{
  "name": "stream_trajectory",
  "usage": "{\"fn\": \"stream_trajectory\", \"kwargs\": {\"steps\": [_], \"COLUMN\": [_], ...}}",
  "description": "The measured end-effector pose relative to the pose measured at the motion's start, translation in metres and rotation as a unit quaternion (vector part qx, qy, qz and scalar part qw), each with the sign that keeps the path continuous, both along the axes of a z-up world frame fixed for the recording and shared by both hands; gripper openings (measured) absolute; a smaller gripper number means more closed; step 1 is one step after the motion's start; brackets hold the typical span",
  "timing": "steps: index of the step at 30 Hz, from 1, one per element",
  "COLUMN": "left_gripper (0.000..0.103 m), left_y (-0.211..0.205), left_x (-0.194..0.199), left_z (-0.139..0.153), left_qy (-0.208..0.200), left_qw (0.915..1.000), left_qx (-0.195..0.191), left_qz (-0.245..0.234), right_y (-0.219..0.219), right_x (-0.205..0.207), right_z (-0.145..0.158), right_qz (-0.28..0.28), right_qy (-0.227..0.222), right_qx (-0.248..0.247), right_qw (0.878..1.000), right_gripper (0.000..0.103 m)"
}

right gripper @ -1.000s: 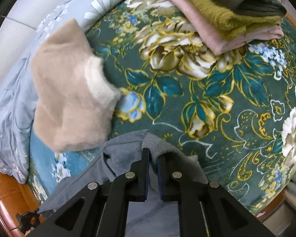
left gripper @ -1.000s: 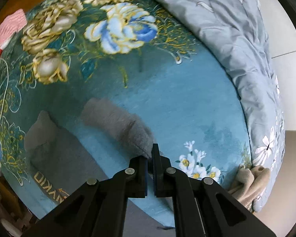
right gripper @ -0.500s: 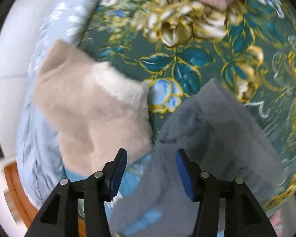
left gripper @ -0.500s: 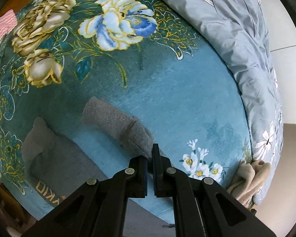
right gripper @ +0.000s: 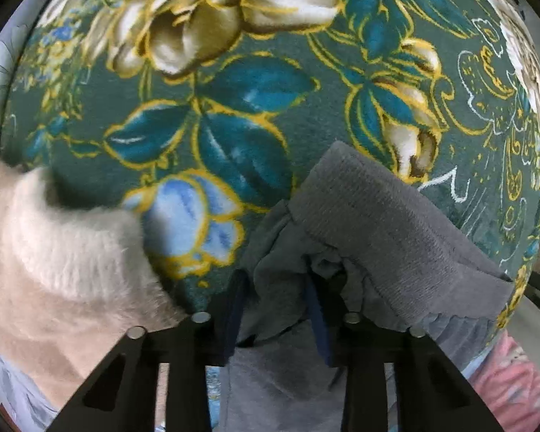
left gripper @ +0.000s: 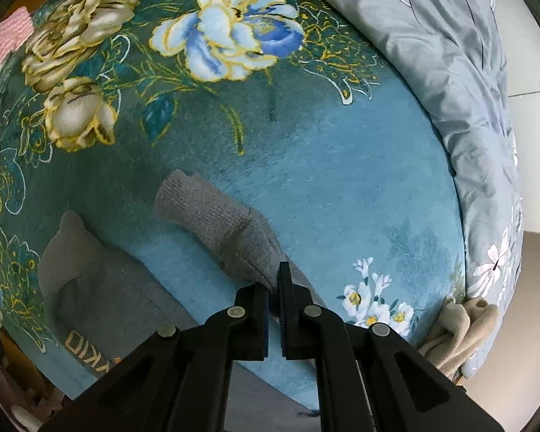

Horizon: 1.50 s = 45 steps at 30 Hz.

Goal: Fold clothes

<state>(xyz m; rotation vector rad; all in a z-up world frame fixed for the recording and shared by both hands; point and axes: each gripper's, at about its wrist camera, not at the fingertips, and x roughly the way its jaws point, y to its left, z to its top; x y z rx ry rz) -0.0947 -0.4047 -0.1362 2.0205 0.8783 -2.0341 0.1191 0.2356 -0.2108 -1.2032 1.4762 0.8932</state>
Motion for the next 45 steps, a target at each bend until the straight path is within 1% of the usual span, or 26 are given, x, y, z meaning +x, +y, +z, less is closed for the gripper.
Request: {"fn": "stream_trajectory", "kwargs": {"steps": [2,4,6,10,12,13,15,16,18,19,21,22,24,25,27,28,31,33,35,36,37,39,41,42,43,45], "left_gripper": [0.004,0.004,0.004,0.004,0.004,0.004,0.004,0.004,0.005,0.005,0.005,0.005,0.005,0.005,0.005,0.005,0.005,0.005,0.005,0.006,0.006,0.006,0.008,0.014,0.025,0.04], "left_y": [0.0,0.0,0.004,0.006,-0.004,-0.011,-0.028,-0.037,-0.051,-0.059,-0.077,-0.089,-0.107,-0.116,-0.125,-0.127,-0.124,-0.125,-0.129,-0.133,-0.138,-0.147,-0.156,-0.159,-0.162,-0.169], "left_x": [-0.001,-0.005,-0.012,-0.023,-0.02,-0.017,0.004,0.017,0.041,0.056,0.086,0.101,0.125,0.136,0.146,0.145,0.138,0.141,0.147,0.154,0.157,0.16,0.164,0.166,0.167,0.169], "left_z": [0.001,0.005,0.016,0.067,0.09,0.1,0.109,0.106,0.092,0.074,0.034,0.012,-0.015,-0.027,-0.031,-0.027,0.003,0.028,0.028,0.018,0.001,-0.031,-0.051,-0.057,-0.06,-0.066], "left_qy": [-0.001,0.001,0.015,0.097,0.13,0.145,0.159,0.156,0.138,0.113,0.055,0.02,-0.016,-0.033,-0.027,-0.013,0.055,0.11,0.114,0.097,0.067,0.012,-0.02,-0.031,-0.035,-0.042], "left_qw": [1.0,1.0,0.9997,0.9938,0.9892,0.9869,0.985,0.9858,0.9886,0.9919,0.997,0.9988,0.9995,0.9989,0.9988,0.9992,0.9985,0.9933,0.9927,0.9944,0.997,0.9995,0.9998,0.9995,0.9993,0.9986], "left_qx": [0.002,0.008,0.016,0.034,0.044,0.048,0.036,0.028,0.009,-0.007,-0.028,-0.032,-0.026,-0.023,-0.01,-0.003,0.006,0.024,0.026,0.015,0.001,-0.005,-0.001,-0.005,-0.006,-0.008], "left_qz": [0.001,-0.001,-0.012,-0.044,-0.05,-0.052,-0.055,-0.056,-0.058,-0.058,-0.048,-0.031,0.005,0.023,0.041,0.037,-0.006,-0.023,-0.032,-0.038,-0.04,-0.028,-0.004,0.005,0.013,0.03], "right_y": [0.001,0.002,0.001,-0.002,-0.011,-0.019,-0.041,-0.053,-0.074,-0.084,-0.103,-0.117,-0.132,-0.139,-0.148,-0.149,-0.147,-0.144,-0.144,-0.146,-0.147,-0.15,-0.153,-0.155,-0.156,-0.156], "right_x": [0.004,0.008,0.014,0.03,0.041,0.042,0.062,0.077,0.103,0.116,0.134,0.146,0.158,0.164,0.168,0.167,0.163,0.16,0.16,0.161,0.161,0.164,0.166,0.167,0.165,0.162], "right_z": [0.006,0.016,0.04,0.114,0.154,0.169,0.191,0.191,0.174,0.166,0.132,0.11,0.09,0.082,0.078,0.081,0.091,0.102,0.105,0.104,0.103,0.093,0.085,0.083,0.083,0.083], "right_qz": [0.008,0.017,0.036,0.073,0.087,0.098,0.12,0.122,0.126,0.128,0.131,0.126,0.119,0.104,0.103,0.105,0.115,0.122,0.125,0.128,0.131,0.127,0.12,0.118,0.12,0.128], "right_qy": [0.016,0.041,0.087,0.21,0.281,0.303,0.326,0.327,0.297,0.282,0.231,0.207,0.175,0.171,0.16,0.161,0.169,0.175,0.173,0.167,0.161,0.143,0.132,0.13,0.129,0.126], "right_qx": [-0.002,0.002,0.022,0.082,0.116,0.131,0.152,0.153,0.136,0.127,0.086,0.063,0.042,0.031,0.033,0.039,0.063,0.082,0.091,0.091,0.092,0.077,0.067,0.066,0.066,0.068], "right_qw": [1.0,0.999,0.995,0.971,0.949,0.939,0.925,0.925,0.937,0.942,0.96,0.968,0.976,0.979,0.981,0.98,0.977,0.973,0.973,0.973,0.974,0.978,0.982,0.982,0.982,0.981], "right_gripper": [0.014,0.011,0.009,0.006,0.006,0.006,0.006,0.006,0.006,0.006,0.006,0.006,0.006,0.006,0.006,0.006,0.006,0.006,0.006,0.006,0.006,0.006,0.006,0.006,0.006,0.006]}}
